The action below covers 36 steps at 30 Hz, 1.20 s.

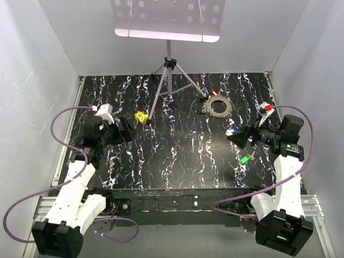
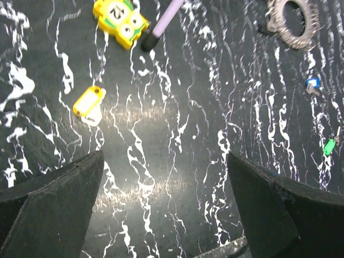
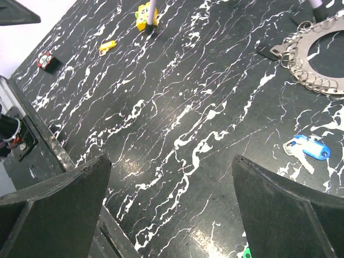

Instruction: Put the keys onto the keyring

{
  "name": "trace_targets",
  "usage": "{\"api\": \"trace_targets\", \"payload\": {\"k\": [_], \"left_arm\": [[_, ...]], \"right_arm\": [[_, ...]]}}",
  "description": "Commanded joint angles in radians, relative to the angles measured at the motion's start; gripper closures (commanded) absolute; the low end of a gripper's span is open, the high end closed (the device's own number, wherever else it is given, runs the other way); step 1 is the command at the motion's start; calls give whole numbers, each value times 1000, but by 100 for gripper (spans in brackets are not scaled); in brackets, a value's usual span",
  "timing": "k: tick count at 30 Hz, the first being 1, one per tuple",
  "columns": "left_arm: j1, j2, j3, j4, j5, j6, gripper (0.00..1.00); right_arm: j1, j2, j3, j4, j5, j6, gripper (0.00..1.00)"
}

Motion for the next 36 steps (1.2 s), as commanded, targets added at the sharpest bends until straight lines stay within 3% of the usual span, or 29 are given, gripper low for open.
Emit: {"api": "trace_targets", "payload": {"k": [1,7,11,20,22,24,31,33,36], "left_arm": [[-5,74,47,-103,-27,-34,1],[-87,250,108,-180,-185,12,0],[-108,372,145,-191,-273,23,0],[-108,493,119,-96,-383,-167,21],[-108,504,106,-59,-412,-199,32],[-108,510,94,-14,-439,-224,37],[-108,599,100,18,-487,-259,46],[-109,623,96,30,-490,-262,53],[-109,646,96,43,-496,-266,54]], "right_arm": [[14,-15,-20,-52,-38,-110,0],[22,-37,-46,-46,-19,-128,0],[23,-50,-32,-120,-77,-233,0],[23,-63,-34,-129,-87,-244,0],[23,-66,-35,-129,-90,-244,0],[23,-66,-35,-130,-93,-244,0],[23,-69,-35,-129,-99,-244,0],[23,-69,-37,-130,-94,-244,0],[25,-67,-37,-129,-93,-245,0]]}}
